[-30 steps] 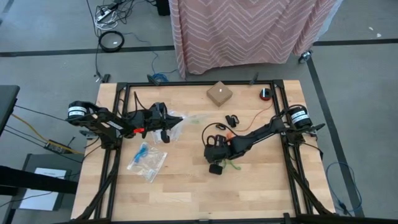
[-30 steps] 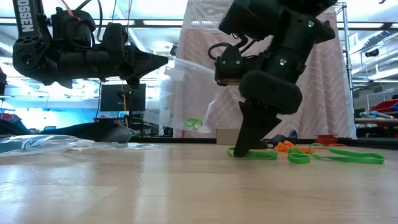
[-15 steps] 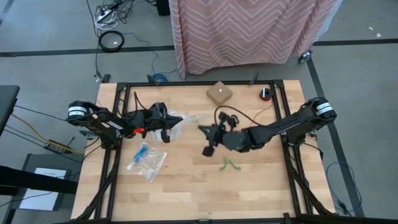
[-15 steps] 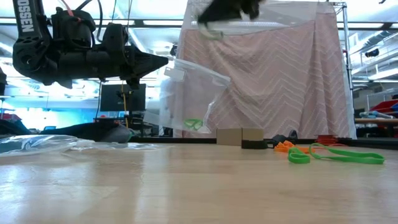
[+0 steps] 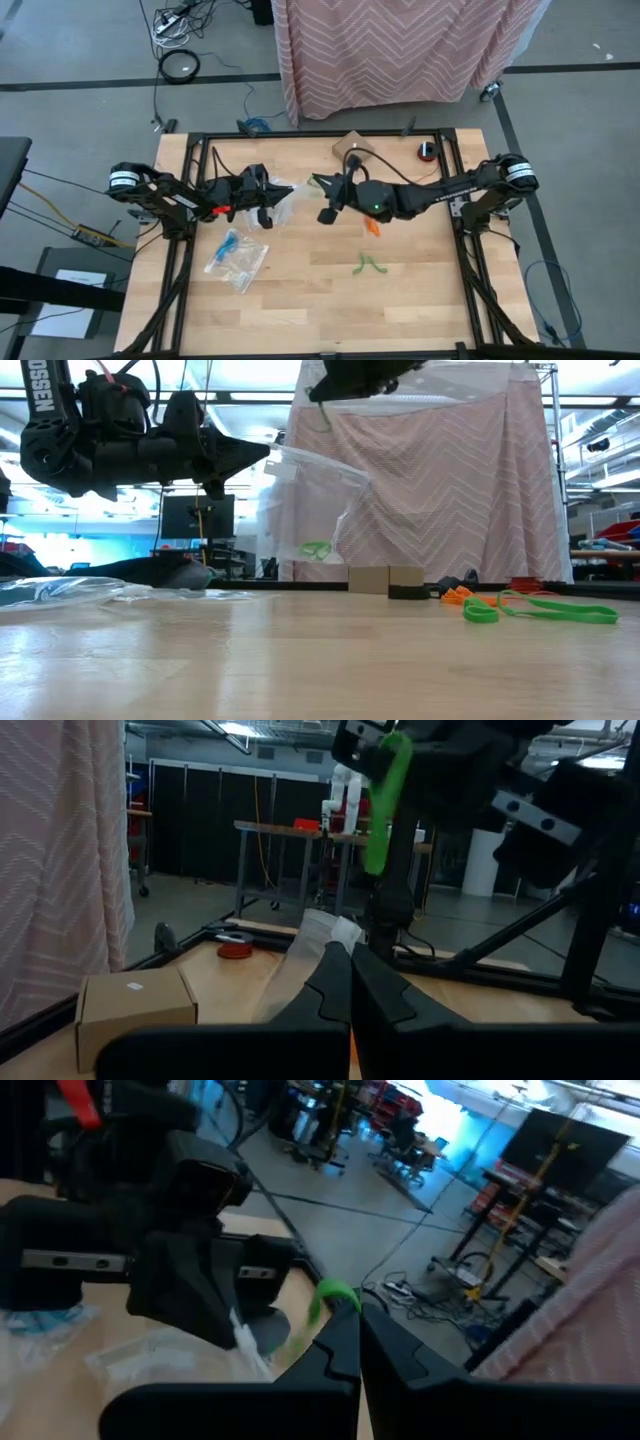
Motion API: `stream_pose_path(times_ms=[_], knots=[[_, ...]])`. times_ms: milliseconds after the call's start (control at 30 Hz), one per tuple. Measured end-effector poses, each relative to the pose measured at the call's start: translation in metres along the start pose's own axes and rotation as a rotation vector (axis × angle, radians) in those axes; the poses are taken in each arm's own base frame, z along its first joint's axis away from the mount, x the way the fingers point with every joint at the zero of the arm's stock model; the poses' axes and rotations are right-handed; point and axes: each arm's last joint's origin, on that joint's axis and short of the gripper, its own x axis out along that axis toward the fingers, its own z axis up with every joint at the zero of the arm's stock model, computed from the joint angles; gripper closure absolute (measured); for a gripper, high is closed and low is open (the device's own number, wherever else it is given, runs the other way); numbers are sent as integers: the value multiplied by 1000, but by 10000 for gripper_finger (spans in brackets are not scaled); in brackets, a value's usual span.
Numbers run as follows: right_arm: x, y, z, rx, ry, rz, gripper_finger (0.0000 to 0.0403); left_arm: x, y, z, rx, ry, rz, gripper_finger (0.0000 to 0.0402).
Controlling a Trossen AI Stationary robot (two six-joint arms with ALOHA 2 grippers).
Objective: Sort rubber bands
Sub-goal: Put the green rubber band into the transparent zip bag
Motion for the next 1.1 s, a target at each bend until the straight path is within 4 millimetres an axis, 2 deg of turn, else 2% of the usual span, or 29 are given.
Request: stream_pose_path(times_ms=[767, 1100], knots=[[17, -17, -21, -19, 128, 77, 403, 0, 0, 0, 0, -2, -8, 399], [21, -19, -23, -5, 98, 233, 403, 0, 0, 0, 0, -2, -8, 399]])
